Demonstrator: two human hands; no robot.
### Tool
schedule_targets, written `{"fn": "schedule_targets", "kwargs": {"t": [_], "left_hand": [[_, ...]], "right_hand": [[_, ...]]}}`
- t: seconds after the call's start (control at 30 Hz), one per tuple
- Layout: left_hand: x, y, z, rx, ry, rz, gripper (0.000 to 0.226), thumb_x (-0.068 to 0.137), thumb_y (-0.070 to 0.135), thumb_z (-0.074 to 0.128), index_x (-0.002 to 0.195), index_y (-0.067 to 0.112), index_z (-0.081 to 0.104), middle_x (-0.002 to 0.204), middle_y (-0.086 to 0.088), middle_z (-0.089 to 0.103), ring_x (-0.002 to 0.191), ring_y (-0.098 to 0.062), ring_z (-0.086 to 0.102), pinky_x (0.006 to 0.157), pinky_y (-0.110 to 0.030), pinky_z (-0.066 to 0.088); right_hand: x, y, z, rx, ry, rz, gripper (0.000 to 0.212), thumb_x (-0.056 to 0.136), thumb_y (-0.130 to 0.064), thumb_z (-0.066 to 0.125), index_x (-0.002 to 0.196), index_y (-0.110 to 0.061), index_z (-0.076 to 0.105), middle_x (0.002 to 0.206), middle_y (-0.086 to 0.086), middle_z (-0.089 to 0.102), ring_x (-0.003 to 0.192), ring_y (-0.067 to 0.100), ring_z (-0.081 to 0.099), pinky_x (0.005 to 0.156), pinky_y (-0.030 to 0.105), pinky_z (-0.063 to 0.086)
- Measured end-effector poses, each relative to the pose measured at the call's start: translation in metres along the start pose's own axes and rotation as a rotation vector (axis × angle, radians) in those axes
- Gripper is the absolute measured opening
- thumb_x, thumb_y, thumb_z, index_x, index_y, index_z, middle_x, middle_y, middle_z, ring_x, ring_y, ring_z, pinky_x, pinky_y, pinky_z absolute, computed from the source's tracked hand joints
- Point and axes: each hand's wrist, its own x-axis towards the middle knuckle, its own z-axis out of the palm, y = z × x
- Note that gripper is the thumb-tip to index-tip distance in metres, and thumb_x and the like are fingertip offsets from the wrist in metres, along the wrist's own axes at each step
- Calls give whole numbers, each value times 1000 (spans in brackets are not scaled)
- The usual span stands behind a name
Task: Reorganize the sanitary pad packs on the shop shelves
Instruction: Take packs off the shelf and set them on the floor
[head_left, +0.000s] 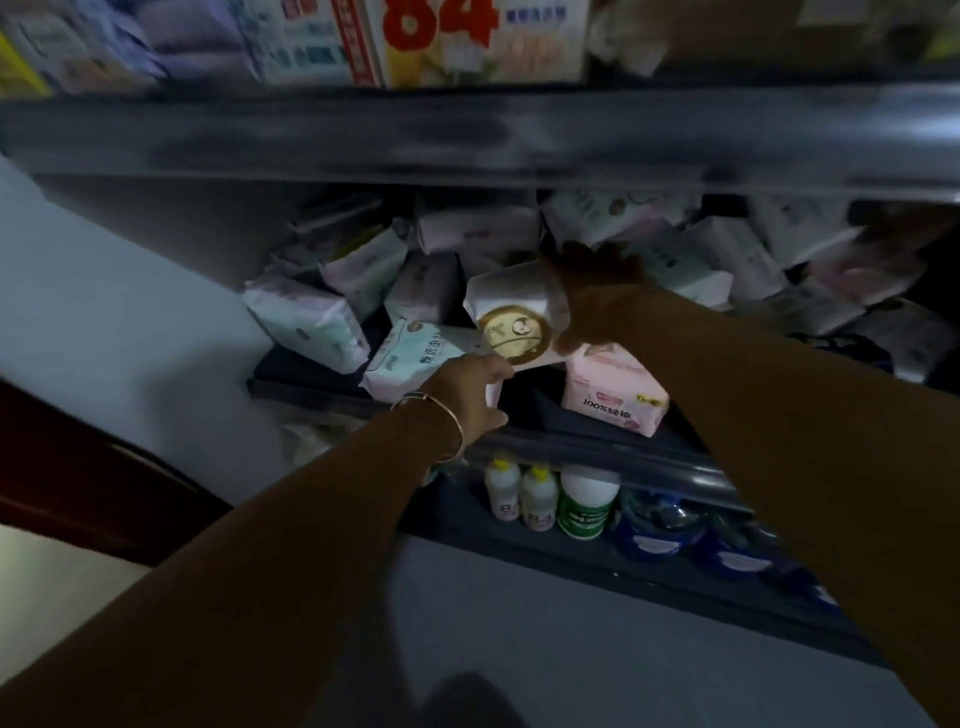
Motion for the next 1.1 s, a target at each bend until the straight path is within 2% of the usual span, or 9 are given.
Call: {"fn": "schedule_targets", "kwargs": {"t": [0.07, 0.17, 0.23, 0.43, 0.6, 0.77, 0.93, 1.03, 1.1], "left_hand": [[8, 0, 8, -25, -2, 19, 53, 77, 5, 73, 126, 7, 54, 127, -11, 55, 117, -23, 53, 91, -18, 37], [19, 2, 21, 11, -17, 70, 54, 79, 12, 72, 129, 11, 52, 128, -9, 55, 115, -19, 53, 91, -19, 38], [26, 5, 32, 32, -2, 113, 57, 80, 16, 72, 132, 12, 49, 130, -8, 54, 117, -19, 52, 94, -21, 38], [50, 11, 67, -83, 58, 170, 86, 70, 26, 80, 141, 16, 35, 137, -5, 48, 125, -22, 46, 107, -35, 37], [64, 21, 84, -284, 134, 224, 96, 72, 16, 79, 148, 12, 19, 147, -5, 35, 132, -19, 38, 95, -16, 31], [73, 11, 101, -341, 269, 275, 91, 70, 16, 81, 144, 13, 29, 139, -8, 41, 109, -11, 46, 77, -8, 34], [66, -8, 100, -309, 335, 295, 91, 63, 17, 85, 139, 7, 36, 137, -12, 47, 124, -25, 48, 104, -32, 41], [59, -20, 91, -297, 314, 301, 84, 67, 11, 82, 137, 6, 37, 133, -11, 50, 118, -22, 51, 95, -23, 45], [56, -24, 87, -320, 279, 316, 76, 71, 5, 78, 136, 6, 38, 130, -10, 50, 107, -16, 51, 72, -4, 45]], "right_hand": [[4, 5, -1, -16, 36, -21, 99, 66, -37, 82, 145, -18, 25, 138, 12, 35, 125, 35, 38, 100, 43, 38], [4, 11, -6, 8, 102, 36, 86, 68, -49, 77, 138, -18, 38, 134, 12, 39, 125, 33, 36, 99, 40, 36], [3, 14, -8, 85, 163, 69, 85, 68, -53, 75, 137, -18, 40, 135, 12, 41, 127, 32, 36, 101, 37, 35], [-7, 9, -1, 310, 475, -4, 77, 77, -30, 73, 141, -9, 34, 139, 15, 41, 127, 29, 40, 96, 29, 37], [-12, 10, 17, 393, 689, -20, 71, 80, -24, 71, 139, -9, 36, 139, 16, 39, 127, 32, 40, 99, 32, 35], [-17, 9, 42, 372, 865, -58, 66, 77, -19, 70, 137, -9, 42, 137, 17, 40, 126, 37, 40, 104, 39, 37], [-22, -10, 63, 370, 959, -127, 65, 80, -18, 69, 138, -9, 40, 139, 16, 37, 129, 34, 35, 106, 40, 33], [-23, -20, 66, 386, 994, -118, 64, 83, -17, 67, 139, -10, 37, 140, 14, 35, 129, 34, 33, 105, 39, 32], [-24, -25, 69, 400, 994, -118, 63, 84, -15, 67, 139, -9, 37, 139, 14, 35, 128, 33, 33, 105, 36, 31]]}}
